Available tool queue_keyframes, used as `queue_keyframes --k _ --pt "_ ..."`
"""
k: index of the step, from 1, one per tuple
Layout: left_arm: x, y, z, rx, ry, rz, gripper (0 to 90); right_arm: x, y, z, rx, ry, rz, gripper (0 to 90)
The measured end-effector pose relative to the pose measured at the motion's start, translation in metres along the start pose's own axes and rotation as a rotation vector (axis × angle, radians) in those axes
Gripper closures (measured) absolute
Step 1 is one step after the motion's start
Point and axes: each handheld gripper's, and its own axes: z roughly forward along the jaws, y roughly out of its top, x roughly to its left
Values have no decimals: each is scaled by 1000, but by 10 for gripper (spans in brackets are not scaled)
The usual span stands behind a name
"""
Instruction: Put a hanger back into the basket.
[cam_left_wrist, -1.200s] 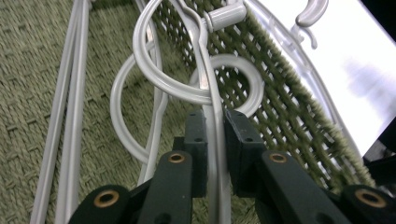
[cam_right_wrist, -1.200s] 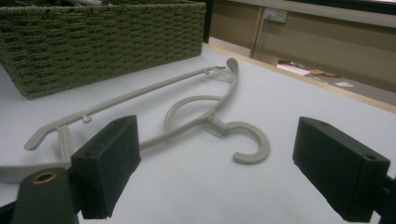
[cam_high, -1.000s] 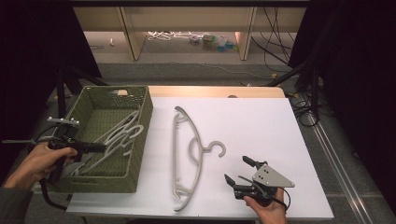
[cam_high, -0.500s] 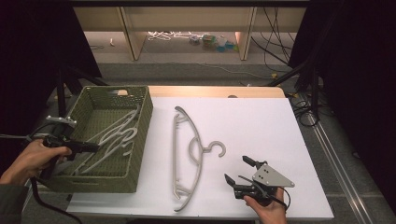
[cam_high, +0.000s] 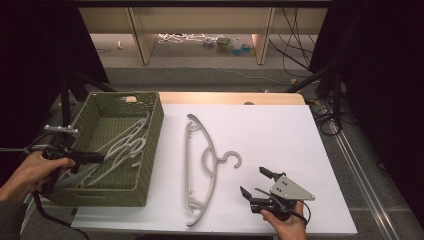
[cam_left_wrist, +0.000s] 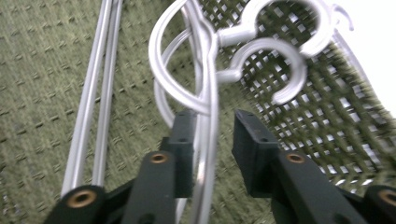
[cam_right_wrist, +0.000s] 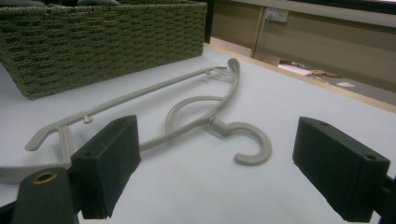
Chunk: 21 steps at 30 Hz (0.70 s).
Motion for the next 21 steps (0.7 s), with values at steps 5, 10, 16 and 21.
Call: queue_keyframes --k 5,10,16,21 --pt "-2 -1 11 33 0 21 798 -2 0 0 -13 -10 -26 156" --pt "-2 1 15 62 -3 31 804 0 1 0 3 -2 -5 156" --pt "-6 6 17 86 26 86 810 -1 1 1 1 -11 -28 156" --pt "-3 6 22 127 27 101 810 -2 1 2 5 -2 -31 156"
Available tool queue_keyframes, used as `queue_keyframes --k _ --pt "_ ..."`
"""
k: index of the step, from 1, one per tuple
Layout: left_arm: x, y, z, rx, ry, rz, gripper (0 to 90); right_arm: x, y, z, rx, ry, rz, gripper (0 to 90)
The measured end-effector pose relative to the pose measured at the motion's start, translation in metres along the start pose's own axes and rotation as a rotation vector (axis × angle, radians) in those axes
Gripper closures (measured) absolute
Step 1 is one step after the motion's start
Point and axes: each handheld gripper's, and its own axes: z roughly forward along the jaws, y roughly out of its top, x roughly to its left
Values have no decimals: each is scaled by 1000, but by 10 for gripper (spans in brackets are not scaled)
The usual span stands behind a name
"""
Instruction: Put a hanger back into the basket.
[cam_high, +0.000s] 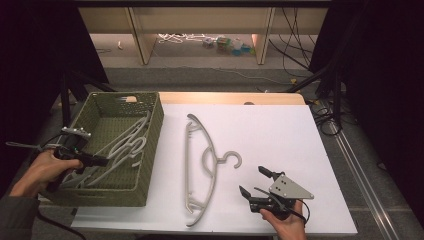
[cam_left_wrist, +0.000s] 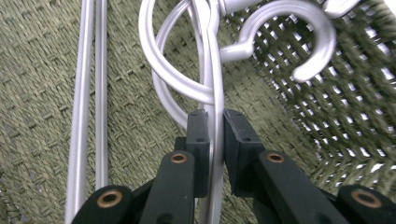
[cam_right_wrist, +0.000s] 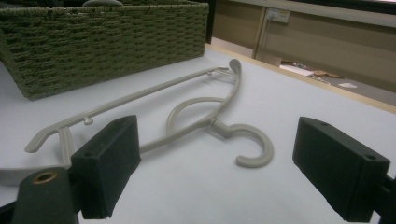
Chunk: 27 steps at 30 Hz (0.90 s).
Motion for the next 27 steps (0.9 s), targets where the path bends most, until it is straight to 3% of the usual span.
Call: queue_keyframes --k 2,3,4,5,7,9,12,13,15,19,22,27 --pt "2 0 6 64 25 28 809 1 0 1 -12 -4 2 156" --pt "1 -1 9 57 15 3 808 2 1 2 -11 -3 6 156" --pt "2 0 6 62 16 22 807 3 0 2 -2 11 26 156" --pt "1 -1 5 49 8 1 807 3 0 2 -8 13 26 156" --pt "5 -3 3 45 -2 -23 798 0 1 2 -7 1 3 156" --pt "2 -4 1 -27 -5 -86 765 0 0 2 -15 -8 0 156" --pt "-1 -5 -11 -101 -36 -138 661 0 0 1 -15 -9 5 156" --pt "-2 -6 -17 -109 -36 -124 645 0 0 1 -14 -10 6 156" --pt "-7 -7 -25 -171 -44 -151 596 1 0 1 -13 -5 9 156" --pt "-20 -8 -34 -230 -65 -153 536 1 0 1 -13 -6 4 156" --pt "-37 -7 -40 -296 -55 -166 424 1 0 1 -16 -7 3 156" --pt "-71 -5 -49 -426 -73 -141 310 1 0 1 -16 -14 12 156"
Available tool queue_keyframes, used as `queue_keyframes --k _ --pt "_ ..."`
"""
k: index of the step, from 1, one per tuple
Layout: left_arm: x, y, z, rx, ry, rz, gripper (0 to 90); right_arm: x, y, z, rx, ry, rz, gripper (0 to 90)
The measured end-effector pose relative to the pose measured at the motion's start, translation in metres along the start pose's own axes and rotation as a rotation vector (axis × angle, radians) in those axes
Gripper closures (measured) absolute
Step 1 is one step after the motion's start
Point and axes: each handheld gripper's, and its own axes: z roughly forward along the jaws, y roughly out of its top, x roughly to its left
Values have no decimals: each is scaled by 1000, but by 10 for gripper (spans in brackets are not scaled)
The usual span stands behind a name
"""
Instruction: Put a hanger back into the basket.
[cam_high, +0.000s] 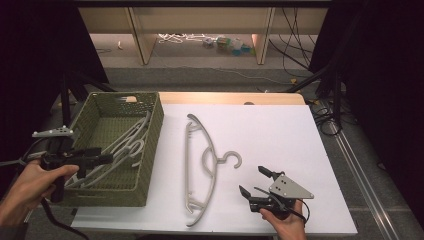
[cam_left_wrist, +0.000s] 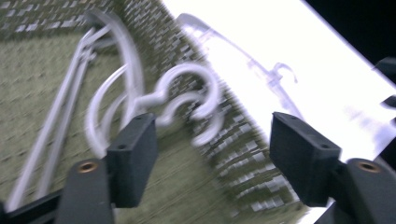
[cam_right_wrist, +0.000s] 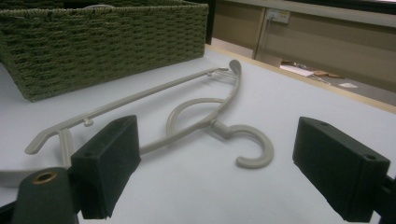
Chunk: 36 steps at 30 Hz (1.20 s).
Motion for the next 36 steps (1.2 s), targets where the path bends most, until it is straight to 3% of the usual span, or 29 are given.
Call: queue_keyframes --k 4,5,8,10,12,14,15,18,22,28,33,36 --pt "-26 -3 3 -63 -53 9 268 0 0 -1 7 7 -1 155" --pt "-31 -5 5 -67 -68 21 266 1 0 -2 18 12 15 155" --pt "-46 -9 12 -70 -102 26 243 -1 1 -1 4 5 -7 155" --pt "-54 -12 19 -73 -109 41 238 0 1 -2 8 12 4 155" --pt "-60 -15 26 -109 -119 42 234 -1 1 -2 5 5 1 155" --pt "-65 -17 32 -130 -110 55 225 -1 1 -1 0 10 3 155" --pt "-68 -18 37 -167 -111 43 229 0 1 -1 0 13 9 155" --pt "-73 -20 46 -193 -99 47 230 0 1 -3 13 15 16 155" --pt "-84 -23 59 -166 -78 71 201 0 1 -3 12 14 16 155" --pt "-101 -29 83 -156 -97 72 184 -2 0 -3 7 24 23 155" --pt "-115 -30 101 -144 -96 109 184 -4 -1 -5 0 13 27 155" --pt "-120 -31 113 -140 -107 103 183 -5 -2 -6 2 16 35 155"
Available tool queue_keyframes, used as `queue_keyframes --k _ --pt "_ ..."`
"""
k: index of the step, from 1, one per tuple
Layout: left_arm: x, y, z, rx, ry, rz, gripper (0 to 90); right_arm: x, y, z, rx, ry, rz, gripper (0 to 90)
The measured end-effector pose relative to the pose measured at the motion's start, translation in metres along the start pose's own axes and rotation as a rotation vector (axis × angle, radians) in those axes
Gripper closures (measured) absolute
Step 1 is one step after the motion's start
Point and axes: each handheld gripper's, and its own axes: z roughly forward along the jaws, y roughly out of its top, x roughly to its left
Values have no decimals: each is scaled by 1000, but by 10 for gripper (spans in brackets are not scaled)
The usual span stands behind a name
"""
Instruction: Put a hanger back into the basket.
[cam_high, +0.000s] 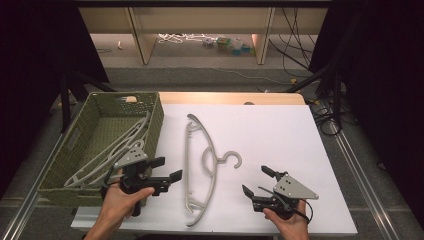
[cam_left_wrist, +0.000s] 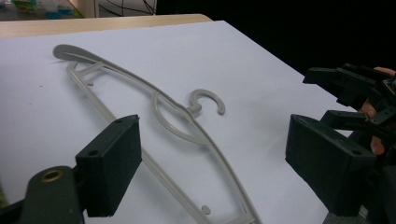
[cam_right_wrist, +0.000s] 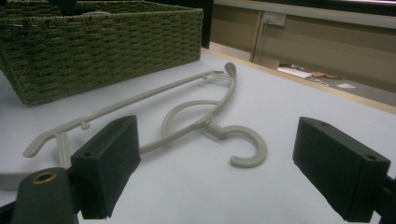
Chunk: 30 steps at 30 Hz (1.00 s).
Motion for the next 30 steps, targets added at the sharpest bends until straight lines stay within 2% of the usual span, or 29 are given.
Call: queue_keyframes --k 3,7,8,9,10,11,12,13,14,15,16,17,18,19,21,23,26,27,29,30 --pt "-3 -4 11 15 -5 -3 178 -1 0 -1 0 -6 -2 154" --pt "-8 -8 22 50 -17 16 175 -1 0 -2 -1 -9 -1 154" --pt "-9 -9 25 58 -23 27 175 0 -1 0 -19 3 5 154" --pt "-9 -9 28 70 -29 45 176 0 0 -1 1 3 -1 155" --pt "15 7 24 42 211 477 176 0 -1 -1 -1 3 -4 155" --pt "14 7 27 35 219 480 176 0 -1 -1 -1 4 -4 155" --pt "-15 -9 37 95 -42 33 177 0 -1 0 -9 3 -2 155" --pt "-16 -9 40 98 -39 34 177 0 -1 0 -21 4 6 155" --pt "9 8 38 61 205 467 177 0 -1 0 -21 3 6 155" --pt "7 8 42 59 226 469 177 0 -1 0 -21 1 6 154" --pt "6 9 45 74 218 481 177 0 -1 0 -24 4 6 154" --pt "4 9 50 76 209 470 176 0 -1 -2 -10 -5 1 155" --pt "1 9 56 86 182 458 177 -1 0 -4 6 -17 -19 155" --pt "-1 9 61 95 165 456 176 0 0 -5 19 -1 -3 155" --pt "-4 8 71 124 108 442 177 -1 0 -5 21 -1 -3 155" --pt "-6 7 79 139 76 433 177 -1 0 -3 1 1 -2 155" --pt "-10 4 86 157 66 424 177 -1 -1 -3 -9 -12 -13 155" --pt "-10 3 87 165 80 430 177 0 -1 -4 -8 -7 -12 155" --pt "-11 3 88 170 48 419 177 0 -1 -4 -6 -10 -8 155" --pt "-10 4 88 169 66 429 177 0 -1 -4 -5 -10 -6 155"
